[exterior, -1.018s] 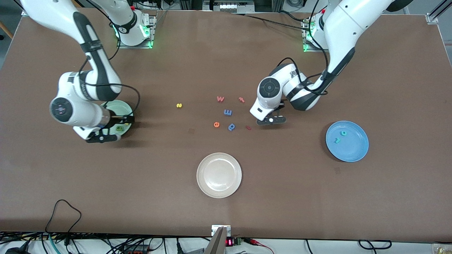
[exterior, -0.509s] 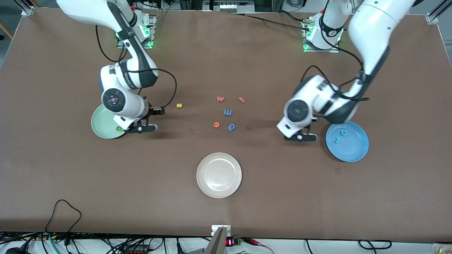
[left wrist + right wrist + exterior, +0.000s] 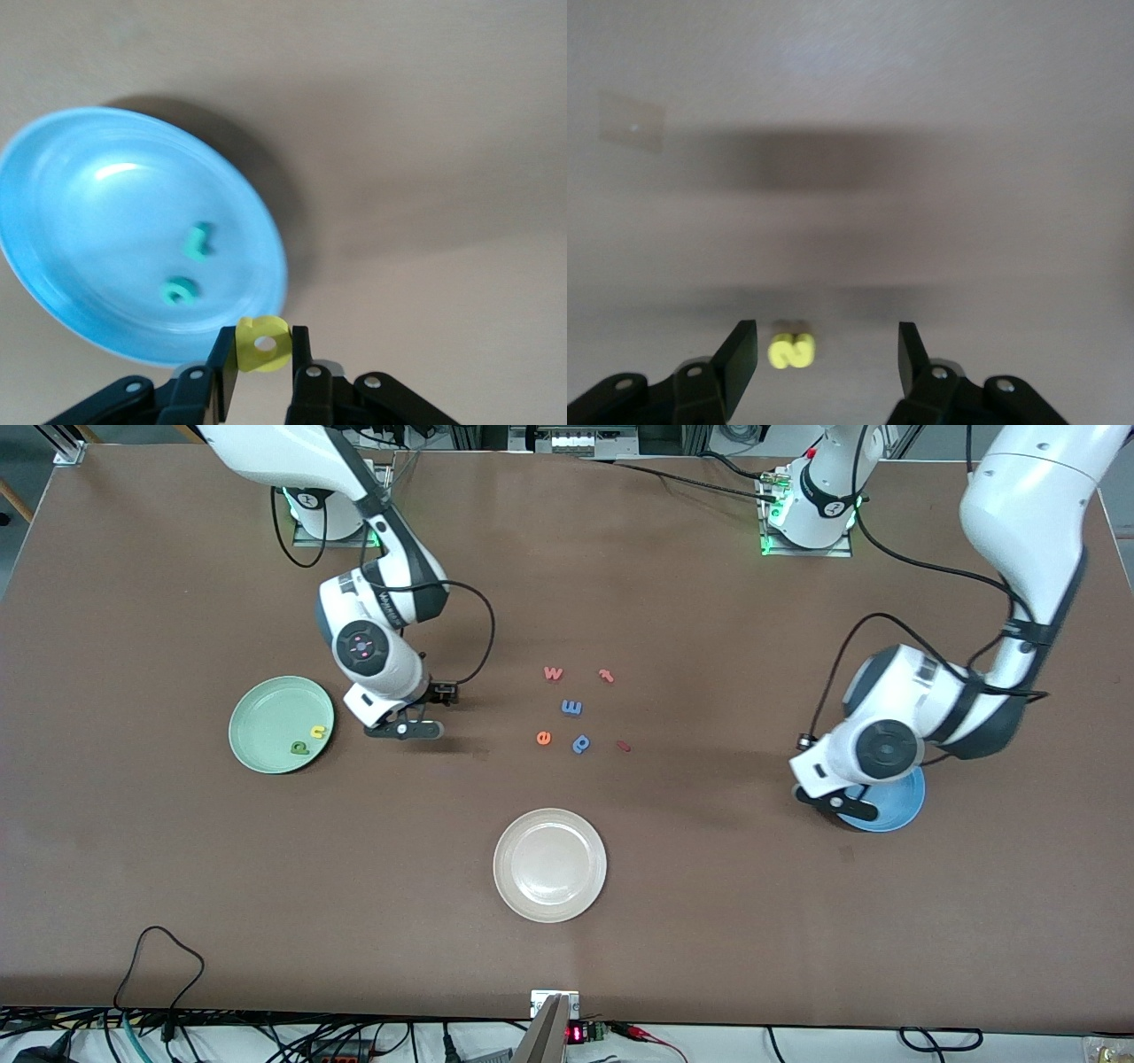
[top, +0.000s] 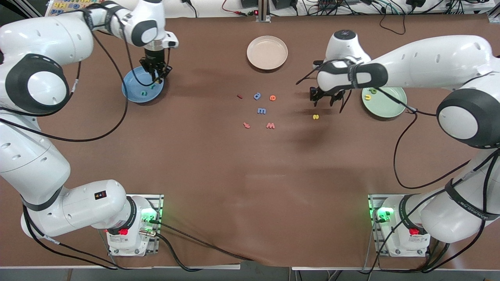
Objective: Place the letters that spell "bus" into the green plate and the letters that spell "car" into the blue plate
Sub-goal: 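Place the d on the blue plate while the right gripper grasps the n, then return the left arm to rest while the right gripper lifts the n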
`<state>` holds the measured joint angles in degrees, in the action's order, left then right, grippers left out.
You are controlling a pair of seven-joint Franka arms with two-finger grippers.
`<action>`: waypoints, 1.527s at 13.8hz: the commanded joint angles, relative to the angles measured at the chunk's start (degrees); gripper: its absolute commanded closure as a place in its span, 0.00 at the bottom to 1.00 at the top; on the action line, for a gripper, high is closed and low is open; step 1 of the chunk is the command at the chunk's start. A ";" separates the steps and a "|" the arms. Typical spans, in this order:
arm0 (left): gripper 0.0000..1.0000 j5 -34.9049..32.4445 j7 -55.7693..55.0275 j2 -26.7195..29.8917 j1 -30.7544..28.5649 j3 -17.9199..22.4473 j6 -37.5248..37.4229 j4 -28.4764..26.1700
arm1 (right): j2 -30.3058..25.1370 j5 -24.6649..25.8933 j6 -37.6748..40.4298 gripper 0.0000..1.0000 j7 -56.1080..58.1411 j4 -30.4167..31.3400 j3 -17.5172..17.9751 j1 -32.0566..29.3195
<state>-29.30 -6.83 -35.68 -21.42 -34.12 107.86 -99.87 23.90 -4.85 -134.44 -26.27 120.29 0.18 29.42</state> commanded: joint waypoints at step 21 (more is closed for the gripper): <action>0.00 7.59 14.48 3.33 -6.71 -12.55 -42.73 33.31 | 2.46 -0.77 -2.41 0.39 -2.38 1.43 0.79 2.66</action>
<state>-22.42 9.10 -33.21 -28.86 -46.47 68.45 -70.67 26.59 -4.86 -136.05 -28.17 120.93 0.39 31.76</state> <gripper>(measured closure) 0.000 0.383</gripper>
